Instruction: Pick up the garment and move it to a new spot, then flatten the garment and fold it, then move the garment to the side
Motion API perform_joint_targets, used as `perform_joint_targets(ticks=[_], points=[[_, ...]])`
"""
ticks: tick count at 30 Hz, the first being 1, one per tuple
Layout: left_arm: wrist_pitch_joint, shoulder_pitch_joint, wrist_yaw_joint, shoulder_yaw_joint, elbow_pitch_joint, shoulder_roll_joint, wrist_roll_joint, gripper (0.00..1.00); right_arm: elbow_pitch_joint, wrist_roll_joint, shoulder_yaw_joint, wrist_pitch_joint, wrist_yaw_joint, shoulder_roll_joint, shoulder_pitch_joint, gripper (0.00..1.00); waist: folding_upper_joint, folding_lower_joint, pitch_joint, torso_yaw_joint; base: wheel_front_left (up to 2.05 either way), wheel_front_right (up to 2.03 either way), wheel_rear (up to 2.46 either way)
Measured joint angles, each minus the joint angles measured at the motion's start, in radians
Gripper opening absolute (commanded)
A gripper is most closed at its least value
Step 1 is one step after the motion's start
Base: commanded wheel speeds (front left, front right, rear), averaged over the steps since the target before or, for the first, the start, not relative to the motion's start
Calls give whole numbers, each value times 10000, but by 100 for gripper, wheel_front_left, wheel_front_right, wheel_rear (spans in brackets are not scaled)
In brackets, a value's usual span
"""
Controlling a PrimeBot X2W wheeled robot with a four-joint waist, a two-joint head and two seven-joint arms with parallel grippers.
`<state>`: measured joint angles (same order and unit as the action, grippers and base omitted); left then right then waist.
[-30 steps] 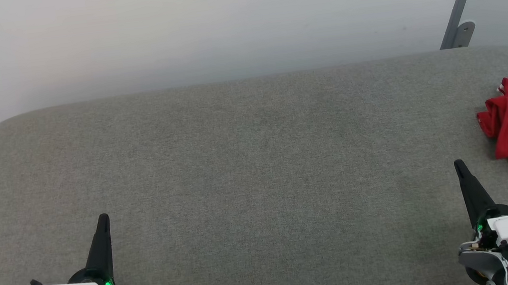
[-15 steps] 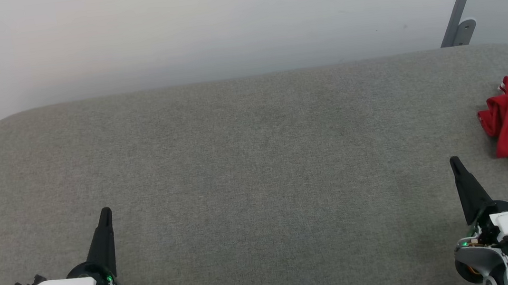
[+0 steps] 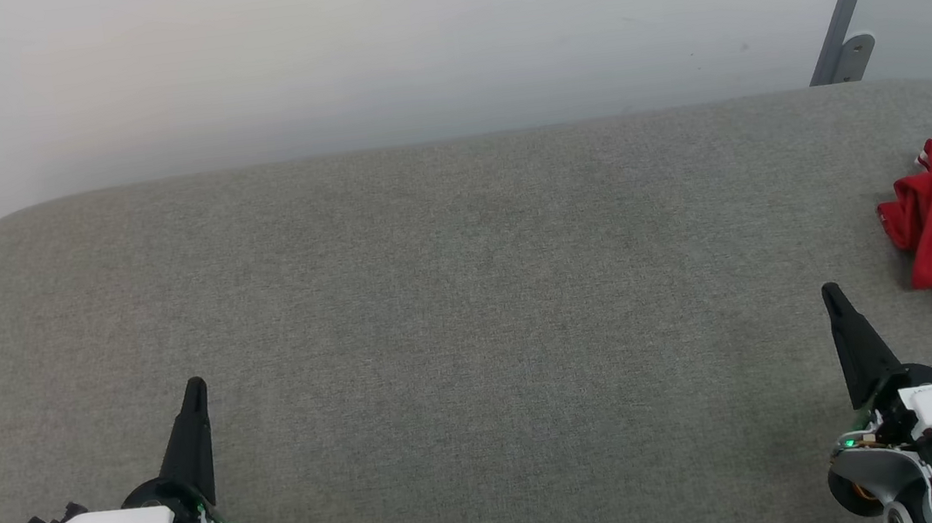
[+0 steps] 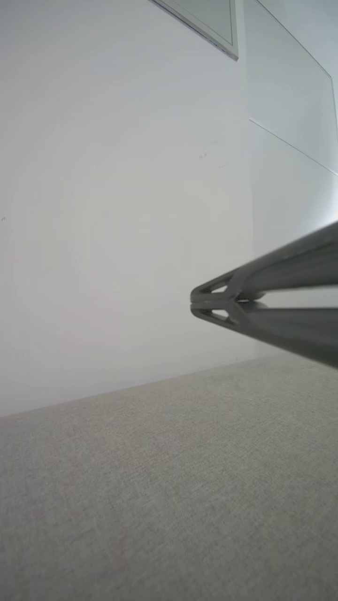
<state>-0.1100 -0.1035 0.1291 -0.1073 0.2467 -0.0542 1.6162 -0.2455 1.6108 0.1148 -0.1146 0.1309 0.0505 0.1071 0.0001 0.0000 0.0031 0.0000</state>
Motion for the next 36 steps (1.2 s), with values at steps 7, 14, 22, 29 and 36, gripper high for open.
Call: perform_joint_targets(ticks=[7,14,22,29,36], points=[[0,0,0,-6,0,4,0,0,0,0,-2,-2,0,0,0,0,0,0,0,0,0,0,0],[-2,0,0,-13,0,6,0,0,0,0,-4,-2,0,0,0,0,0,0,0,0,0,0,0],[-4,0,0,-19,0,10,0,0,0,0,-2,0,0,0,0,0,0,0,0,0,0,0,0],[-6,0,0,-25,0,13,0,0,0,0,-4,0,0,0,0,0,0,0,0,0,0,0,0],[-13,0,0,-29,0,17,-2,0,0,0,-2,0,0,0,0,0,0,0,0,0,0,0,0]])
